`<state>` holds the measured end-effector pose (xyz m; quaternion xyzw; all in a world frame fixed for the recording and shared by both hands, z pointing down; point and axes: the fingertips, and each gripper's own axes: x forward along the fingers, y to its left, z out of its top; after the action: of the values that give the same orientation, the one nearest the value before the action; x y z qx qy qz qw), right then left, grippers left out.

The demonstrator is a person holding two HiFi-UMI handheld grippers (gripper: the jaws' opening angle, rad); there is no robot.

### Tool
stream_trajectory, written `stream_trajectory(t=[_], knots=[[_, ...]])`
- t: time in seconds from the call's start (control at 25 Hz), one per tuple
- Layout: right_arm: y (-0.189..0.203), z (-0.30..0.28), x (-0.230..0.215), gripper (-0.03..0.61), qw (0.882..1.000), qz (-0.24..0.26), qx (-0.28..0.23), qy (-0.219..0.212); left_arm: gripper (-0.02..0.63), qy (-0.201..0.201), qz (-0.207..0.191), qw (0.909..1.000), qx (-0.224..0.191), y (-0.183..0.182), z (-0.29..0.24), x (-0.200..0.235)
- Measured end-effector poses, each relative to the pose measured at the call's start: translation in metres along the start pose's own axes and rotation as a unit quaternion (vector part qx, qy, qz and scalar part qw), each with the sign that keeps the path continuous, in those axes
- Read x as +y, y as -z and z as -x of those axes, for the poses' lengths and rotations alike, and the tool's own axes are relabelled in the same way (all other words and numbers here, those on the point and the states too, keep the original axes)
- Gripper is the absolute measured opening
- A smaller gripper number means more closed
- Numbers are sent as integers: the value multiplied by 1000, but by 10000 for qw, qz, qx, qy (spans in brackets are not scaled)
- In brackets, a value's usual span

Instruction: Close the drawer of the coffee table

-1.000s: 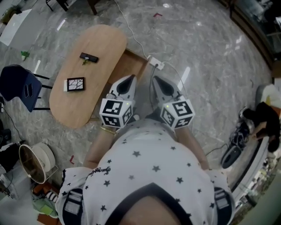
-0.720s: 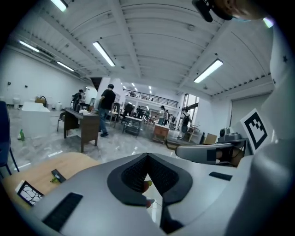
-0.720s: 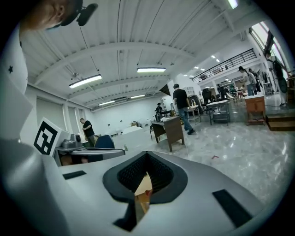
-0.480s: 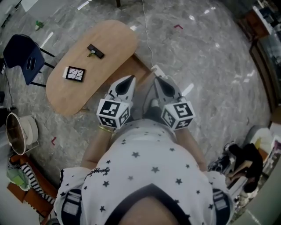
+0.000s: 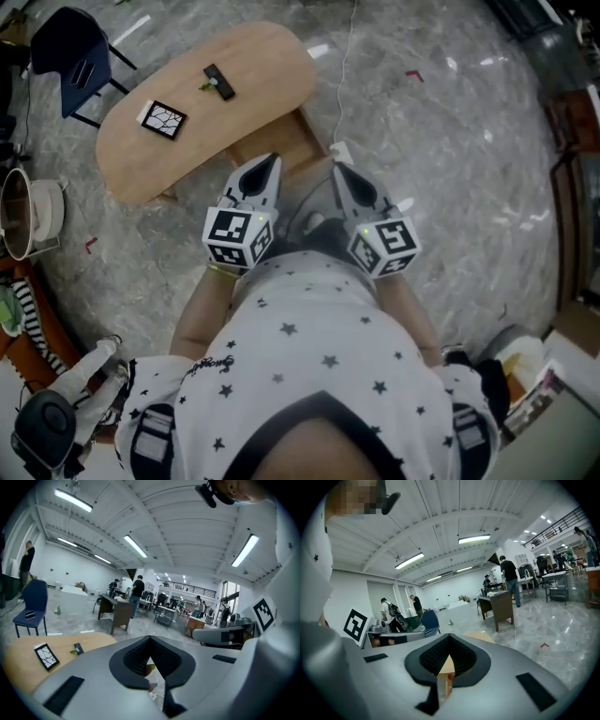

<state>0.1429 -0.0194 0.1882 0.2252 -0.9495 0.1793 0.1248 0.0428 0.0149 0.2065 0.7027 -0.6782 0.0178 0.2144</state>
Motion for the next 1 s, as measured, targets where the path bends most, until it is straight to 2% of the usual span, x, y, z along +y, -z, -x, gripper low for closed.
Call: stream_trajectory(t=[0.16,0.48,0.8,1.0], knots=[[9,-7,-14,8,9992,-8,168,-368,6,-531,203,9984,-15,11,-2,10],[32,-16,-39,8,9927,112,678,-994,6,-1294,627,9896,-49,39,-5,12],[59,-22,-61,8,9880,310,1081,-1056,6,-1867,803,9791,-20,69,10,18],[89,-50,-80,8,9848,369,1382,-987,6,-2201,1147,9686,160,107,8,54]])
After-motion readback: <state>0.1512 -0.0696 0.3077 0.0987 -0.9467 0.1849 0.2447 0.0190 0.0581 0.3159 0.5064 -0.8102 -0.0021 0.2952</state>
